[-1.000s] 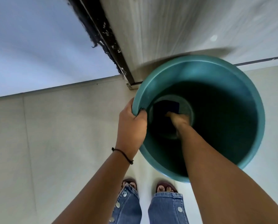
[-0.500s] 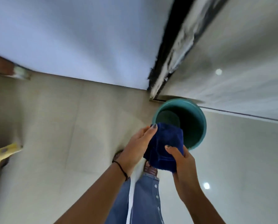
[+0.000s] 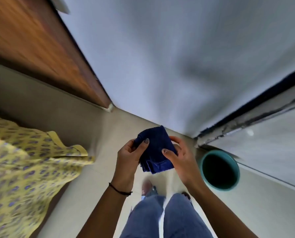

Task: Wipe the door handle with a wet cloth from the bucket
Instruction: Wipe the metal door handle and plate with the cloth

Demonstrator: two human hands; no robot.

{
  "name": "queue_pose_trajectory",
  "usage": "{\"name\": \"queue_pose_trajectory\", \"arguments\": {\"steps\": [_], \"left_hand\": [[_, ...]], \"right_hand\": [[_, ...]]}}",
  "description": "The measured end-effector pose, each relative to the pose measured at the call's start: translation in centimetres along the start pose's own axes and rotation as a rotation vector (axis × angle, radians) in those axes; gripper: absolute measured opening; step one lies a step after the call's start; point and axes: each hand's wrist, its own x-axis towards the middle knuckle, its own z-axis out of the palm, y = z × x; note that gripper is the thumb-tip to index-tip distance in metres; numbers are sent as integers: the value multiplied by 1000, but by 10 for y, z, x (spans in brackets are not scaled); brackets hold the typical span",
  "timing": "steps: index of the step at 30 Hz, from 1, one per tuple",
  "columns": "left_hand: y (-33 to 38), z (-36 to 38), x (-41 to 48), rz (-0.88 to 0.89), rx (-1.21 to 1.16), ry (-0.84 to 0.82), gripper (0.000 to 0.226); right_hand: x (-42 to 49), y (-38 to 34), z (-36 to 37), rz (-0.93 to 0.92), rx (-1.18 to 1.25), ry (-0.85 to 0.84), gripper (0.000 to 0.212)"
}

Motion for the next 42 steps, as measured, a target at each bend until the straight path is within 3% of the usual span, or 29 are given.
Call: {"name": "queue_pose_trajectory", "arguments": {"steps": [4,8,11,13,16,20,24,26,29,32,36,39,42], "left_hand": [[44,-47,-9,117,-61,153,9],[88,-75,7,199,-107,263,8],[123,-88,30,230,-129,244,9],[150,-98,52,255,-116,196,12],[192,-111,93,279,-26,54,19],[254,-134,154,329,114,-61,31],[318,-164,203,572,323,161,37],[348,-181,223,777,386,360,33],[384,-201,255,1062,466,506,41],[415,-217,293,1243,605,535,55],[446,-229,343,1472,714,491,67],[458,-239,372,1649,763,416,78],[460,-250,386,1758,869,402,80]], "right_hand": [[3,-34,62,-232,-200,-41,56],[19,-73,114,-471,-419,-222,70],[49,-99,152,-589,-540,-287,70],[75,-118,176,-614,-497,-271,67],[121,-146,197,-605,-337,-138,58],[178,-195,216,-561,-238,-47,75],[209,-246,239,-599,-205,82,63],[217,-269,252,-697,-250,161,64],[227,-299,267,-831,-259,281,65],[243,-318,290,-944,-389,402,68],[270,-323,331,-1059,-537,644,53],[289,-324,372,-1032,-676,864,46],[303,-324,408,-907,-871,966,43]]}}
